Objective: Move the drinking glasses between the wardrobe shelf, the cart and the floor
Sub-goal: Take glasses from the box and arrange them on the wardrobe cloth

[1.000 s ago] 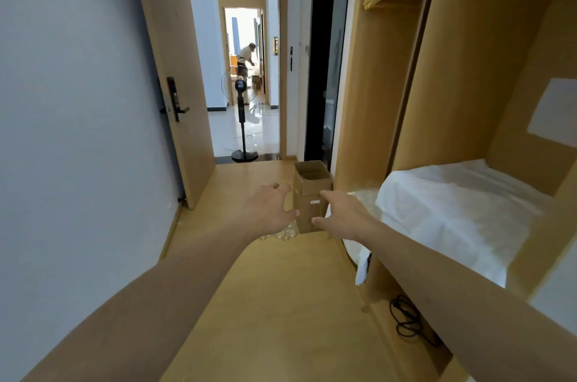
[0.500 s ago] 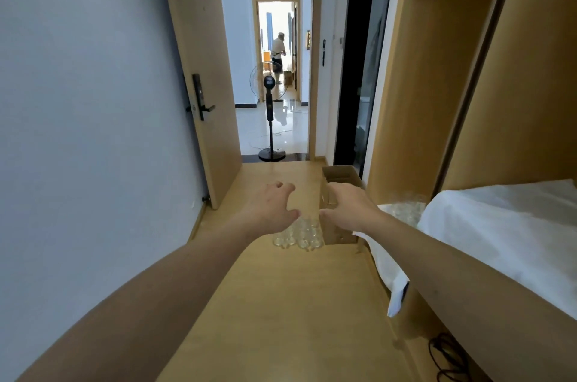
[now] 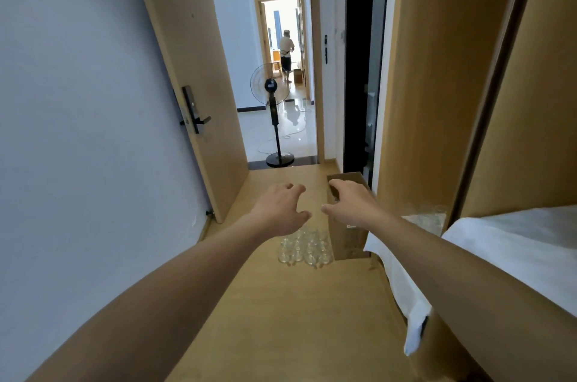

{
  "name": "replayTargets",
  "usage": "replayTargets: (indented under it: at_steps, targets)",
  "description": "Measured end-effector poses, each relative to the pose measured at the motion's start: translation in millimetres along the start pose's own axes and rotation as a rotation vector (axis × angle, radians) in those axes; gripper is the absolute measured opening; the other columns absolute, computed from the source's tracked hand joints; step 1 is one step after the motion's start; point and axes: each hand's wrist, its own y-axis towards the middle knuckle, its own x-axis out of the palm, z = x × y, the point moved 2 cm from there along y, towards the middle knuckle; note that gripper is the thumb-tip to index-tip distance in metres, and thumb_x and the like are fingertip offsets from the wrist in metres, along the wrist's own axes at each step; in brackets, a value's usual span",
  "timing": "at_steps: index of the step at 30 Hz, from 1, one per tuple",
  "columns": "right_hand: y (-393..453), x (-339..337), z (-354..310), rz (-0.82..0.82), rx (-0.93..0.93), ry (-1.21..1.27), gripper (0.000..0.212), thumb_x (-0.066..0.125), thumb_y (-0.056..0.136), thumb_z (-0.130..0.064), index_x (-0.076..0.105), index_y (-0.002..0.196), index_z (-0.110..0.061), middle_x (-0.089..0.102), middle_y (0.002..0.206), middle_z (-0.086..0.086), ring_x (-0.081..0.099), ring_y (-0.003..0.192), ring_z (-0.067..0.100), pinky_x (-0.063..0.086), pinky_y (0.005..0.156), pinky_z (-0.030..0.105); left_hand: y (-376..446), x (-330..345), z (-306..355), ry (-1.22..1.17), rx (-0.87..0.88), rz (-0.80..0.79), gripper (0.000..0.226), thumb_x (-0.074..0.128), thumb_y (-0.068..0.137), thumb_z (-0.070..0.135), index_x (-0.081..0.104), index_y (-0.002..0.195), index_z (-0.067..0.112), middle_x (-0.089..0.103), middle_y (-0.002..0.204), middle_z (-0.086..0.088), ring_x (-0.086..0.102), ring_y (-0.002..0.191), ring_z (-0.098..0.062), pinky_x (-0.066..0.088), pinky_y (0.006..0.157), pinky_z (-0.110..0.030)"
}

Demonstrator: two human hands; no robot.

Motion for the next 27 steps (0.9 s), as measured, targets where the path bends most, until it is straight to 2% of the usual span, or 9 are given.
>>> replayTargets:
  at_steps: [6, 10, 14, 19, 21, 25, 27]
  targets:
    - [32, 6, 38, -0.008, 0.050, 0.021, 0.076, 0.069, 0.093, -0.043, 0.033, 0.156, -0.022, 0.041, 0.158, 0.002, 0.040, 0.143, 0.029, 0.044, 0.110, 0.047, 53, 18, 5, -0.005, 0.030, -0.032, 0.067, 0.057, 0.096, 0.050, 0.035, 0.154, 0.022, 0.038, 0.158, -0.007, 0.032, 0.144, -0.031, 0.036, 0.114, -0.047]
    - [55, 11, 59, 0.004, 0.094, 0.040, 0.070, 0.070, 0.091, -0.043, 0.039, 0.151, -0.024, 0.047, 0.152, 0.001, 0.047, 0.136, 0.027, 0.047, 0.100, 0.040, 87, 27, 3, -0.003, 0.073, -0.031, 0.066, 0.057, 0.097, 0.048, 0.035, 0.154, 0.022, 0.041, 0.156, -0.007, 0.034, 0.143, -0.030, 0.037, 0.114, -0.047]
    - [88, 16, 77, -0.005, 0.164, 0.038, 0.078, 0.070, 0.091, -0.045, 0.032, 0.156, -0.025, 0.040, 0.158, 0.002, 0.042, 0.142, 0.030, 0.044, 0.110, 0.048, 127, 34, -1, -0.022, 0.125, -0.035, 0.065, 0.058, 0.097, 0.047, 0.037, 0.153, 0.021, 0.043, 0.154, -0.007, 0.036, 0.141, -0.030, 0.037, 0.114, -0.047]
    - [137, 25, 89, 0.000, 0.236, 0.055, 0.078, 0.069, 0.091, -0.044, 0.031, 0.157, -0.025, 0.038, 0.159, 0.002, 0.041, 0.143, 0.028, 0.044, 0.109, 0.046, 187, 36, -14, -0.076, 0.188, -0.030, 0.063, 0.060, 0.097, 0.042, 0.038, 0.152, 0.022, 0.045, 0.152, -0.006, 0.039, 0.139, -0.028, 0.038, 0.112, -0.044]
    - [158, 24, 90, 0.000, 0.266, 0.062, 0.075, 0.069, 0.092, -0.043, 0.035, 0.155, -0.023, 0.043, 0.155, 0.002, 0.045, 0.139, 0.028, 0.047, 0.108, 0.044, 215, 35, -19, -0.084, 0.224, -0.026, 0.063, 0.061, 0.096, 0.041, 0.039, 0.152, 0.022, 0.046, 0.150, -0.007, 0.041, 0.136, -0.028, 0.040, 0.110, -0.044]
    - [198, 24, 91, 0.021, 0.311, 0.049, 0.059, 0.069, 0.092, -0.042, 0.049, 0.143, -0.023, 0.059, 0.136, 0.001, 0.058, 0.120, 0.024, 0.054, 0.100, 0.043, 269, 41, -36, -0.129, 0.265, -0.026, 0.063, 0.063, 0.094, 0.044, 0.042, 0.150, 0.023, 0.051, 0.145, -0.006, 0.044, 0.133, -0.027, 0.043, 0.105, -0.043]
    - [215, 27, 93, 0.052, 0.339, 0.050, 0.063, 0.069, 0.092, -0.043, 0.045, 0.147, -0.024, 0.056, 0.140, 0.001, 0.055, 0.124, 0.025, 0.050, 0.100, 0.037, 293, 48, -45, -0.155, 0.278, -0.045, 0.064, 0.063, 0.093, 0.046, 0.042, 0.150, 0.022, 0.050, 0.146, -0.005, 0.044, 0.134, -0.028, 0.043, 0.107, -0.043]
